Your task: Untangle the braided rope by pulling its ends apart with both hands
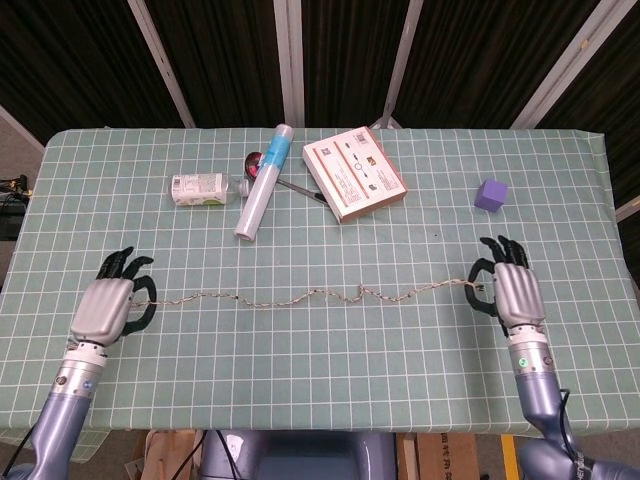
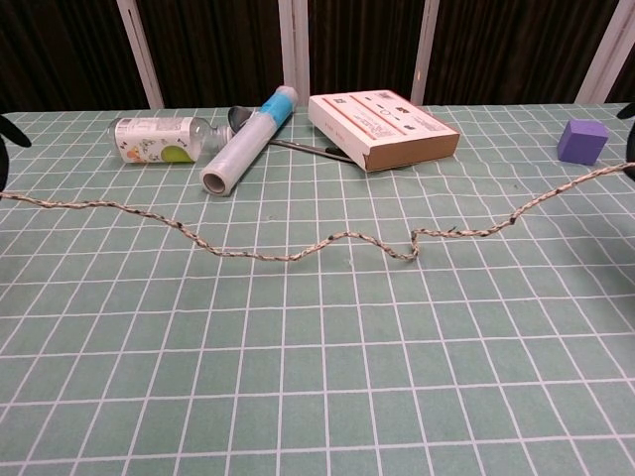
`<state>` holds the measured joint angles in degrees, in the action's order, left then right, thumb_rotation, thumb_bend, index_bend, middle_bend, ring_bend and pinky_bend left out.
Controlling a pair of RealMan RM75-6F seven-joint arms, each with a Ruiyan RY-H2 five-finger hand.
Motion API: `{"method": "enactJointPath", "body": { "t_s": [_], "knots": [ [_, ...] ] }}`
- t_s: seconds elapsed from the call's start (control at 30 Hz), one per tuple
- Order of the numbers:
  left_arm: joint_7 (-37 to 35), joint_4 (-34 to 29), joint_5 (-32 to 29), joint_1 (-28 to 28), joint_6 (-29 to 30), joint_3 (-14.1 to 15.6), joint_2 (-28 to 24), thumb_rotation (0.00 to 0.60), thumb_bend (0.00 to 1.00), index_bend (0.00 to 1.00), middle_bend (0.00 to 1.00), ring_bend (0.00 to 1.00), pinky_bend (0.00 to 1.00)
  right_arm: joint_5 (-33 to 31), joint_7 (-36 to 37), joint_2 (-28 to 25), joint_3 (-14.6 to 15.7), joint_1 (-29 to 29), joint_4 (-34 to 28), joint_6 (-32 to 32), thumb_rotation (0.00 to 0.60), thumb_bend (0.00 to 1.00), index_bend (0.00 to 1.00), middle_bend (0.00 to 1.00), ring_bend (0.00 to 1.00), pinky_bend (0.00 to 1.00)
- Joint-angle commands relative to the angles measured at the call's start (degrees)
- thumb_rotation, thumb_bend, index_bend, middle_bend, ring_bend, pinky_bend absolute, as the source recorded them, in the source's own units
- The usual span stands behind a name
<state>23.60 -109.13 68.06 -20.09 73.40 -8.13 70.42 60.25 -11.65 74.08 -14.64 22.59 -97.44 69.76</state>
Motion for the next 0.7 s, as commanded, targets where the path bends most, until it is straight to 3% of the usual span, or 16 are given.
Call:
{"method": "enactJointPath", "body": {
  "t_s": [0.03,0.33,0.7],
  "knots": [
    [-2.8,1.8,1.1,1.3,0.5,0.9,-1.5,0.6,0.55,0.6,0.18,0.0,0.0,0.0,2.0,-1.4,0.1,-1.2,0.9,0.3,0.6,0.46,0.65,0.18,0.0,0.0],
    [-6.5,5.2,1.9,2.5,0.6,2.2,-1.6,0.6,0.55,0.6,0.18,0.0,0.0,0.1,4.4,-3.4,0.6,-2.7,3.0,0.3,0.6,0.46,0.65,0.18,0.0,0.0],
    [-5.6,8.5,1.4,1.8,-0.7,2.6,1.2,0.6,0.55,0.6,0.18,0.0,0.0,-0.3,5.3,-2.3,1.8,-3.5,7.3,-0.5,0.6,0.46,0.65,0.18,0.0,0.0]
  ]
}}
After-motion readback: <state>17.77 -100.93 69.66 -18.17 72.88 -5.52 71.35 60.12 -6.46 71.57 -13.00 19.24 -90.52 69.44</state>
